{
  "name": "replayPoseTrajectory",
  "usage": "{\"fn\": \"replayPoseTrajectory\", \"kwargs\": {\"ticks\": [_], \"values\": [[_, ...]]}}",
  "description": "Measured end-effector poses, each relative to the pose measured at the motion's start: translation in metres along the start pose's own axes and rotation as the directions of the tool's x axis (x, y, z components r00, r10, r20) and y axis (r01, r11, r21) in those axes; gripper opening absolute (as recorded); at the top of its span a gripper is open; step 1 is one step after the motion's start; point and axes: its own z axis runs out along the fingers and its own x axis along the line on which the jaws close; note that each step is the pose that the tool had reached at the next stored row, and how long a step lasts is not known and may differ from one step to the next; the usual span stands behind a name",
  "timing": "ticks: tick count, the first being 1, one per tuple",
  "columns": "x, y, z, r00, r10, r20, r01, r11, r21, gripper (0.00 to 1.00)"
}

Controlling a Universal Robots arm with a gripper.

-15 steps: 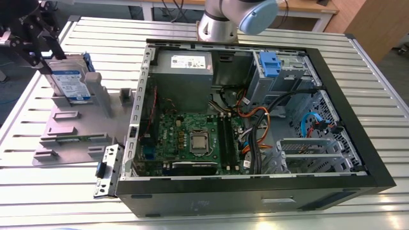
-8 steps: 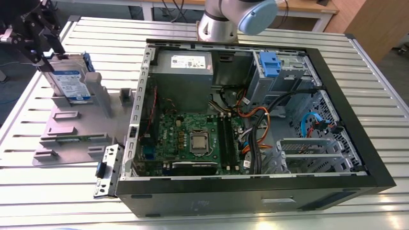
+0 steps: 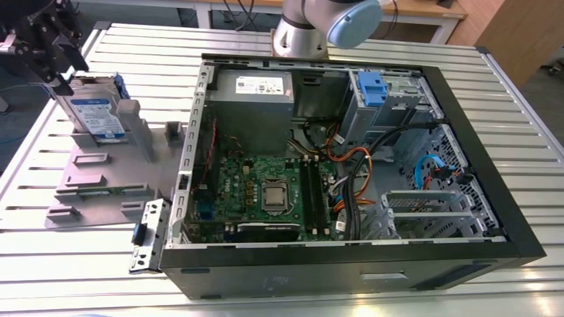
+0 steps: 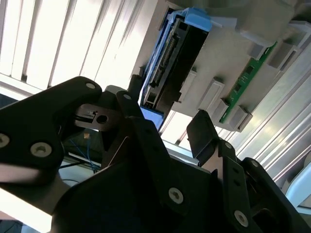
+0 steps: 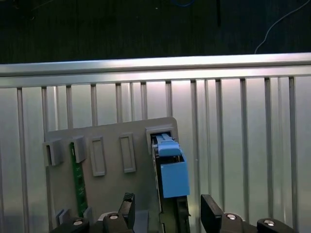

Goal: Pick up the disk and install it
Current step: 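Pick up the disk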

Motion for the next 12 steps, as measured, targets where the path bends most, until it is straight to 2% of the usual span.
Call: {"fn": "replayPoseTrajectory", "kwargs": {"ticks": [4,9,12], "values": [[-0.008,0.0028,0.0008,1.0,-0.002,0.0002,0.002,1.0,0.0002,0.65],[-0.008,0.0079,0.0014,0.9997,-0.026,0.0008,0.026,0.9997,-0.0004,0.65],[-0.0079,0.0106,0.0018,0.9996,-0.027,0.0006,0.027,0.9996,-0.0005,0.65]]}}
